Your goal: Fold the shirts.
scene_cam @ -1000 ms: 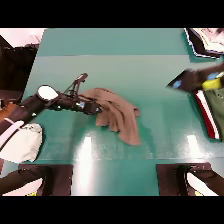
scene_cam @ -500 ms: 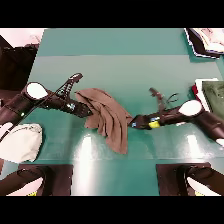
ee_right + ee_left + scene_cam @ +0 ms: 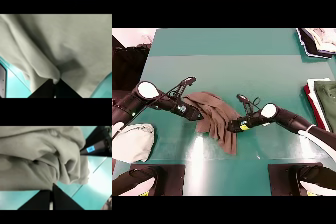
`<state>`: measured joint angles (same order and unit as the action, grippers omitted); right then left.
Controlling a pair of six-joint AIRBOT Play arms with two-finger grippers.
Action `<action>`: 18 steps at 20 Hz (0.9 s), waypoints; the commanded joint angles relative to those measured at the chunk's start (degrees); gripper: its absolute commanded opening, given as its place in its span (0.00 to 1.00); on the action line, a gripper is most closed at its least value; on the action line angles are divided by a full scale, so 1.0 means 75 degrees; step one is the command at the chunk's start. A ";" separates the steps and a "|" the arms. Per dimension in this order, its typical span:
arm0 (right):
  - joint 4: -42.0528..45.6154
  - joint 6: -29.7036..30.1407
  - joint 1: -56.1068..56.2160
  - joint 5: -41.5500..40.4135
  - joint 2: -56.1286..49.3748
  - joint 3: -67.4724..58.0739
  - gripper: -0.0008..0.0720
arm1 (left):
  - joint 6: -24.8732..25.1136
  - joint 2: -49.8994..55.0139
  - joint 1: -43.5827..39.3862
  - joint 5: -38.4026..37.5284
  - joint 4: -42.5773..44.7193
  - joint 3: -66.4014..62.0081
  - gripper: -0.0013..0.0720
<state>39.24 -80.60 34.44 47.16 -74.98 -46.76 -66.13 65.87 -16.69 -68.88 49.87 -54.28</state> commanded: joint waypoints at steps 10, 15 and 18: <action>0.3923 -0.1265 -0.5251 0.3771 0.4077 -0.3917 0.03 | -0.0787 -0.1425 0.0009 -0.1833 0.5304 -0.5563 0.06; 0.3908 -0.1180 -0.6764 0.4363 0.4846 -0.5557 0.03 | -0.0793 -0.1673 0.0009 -0.1923 0.5304 -0.7102 0.06; 0.3911 -0.1180 -0.7009 0.4436 0.4943 -0.6577 0.03 | -0.1023 -0.1679 0.0009 -0.1944 0.5240 -0.8387 0.06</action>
<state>68.01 -89.56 -14.83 78.41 -39.55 -89.27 -72.40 53.76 -16.67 -83.24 88.71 -109.27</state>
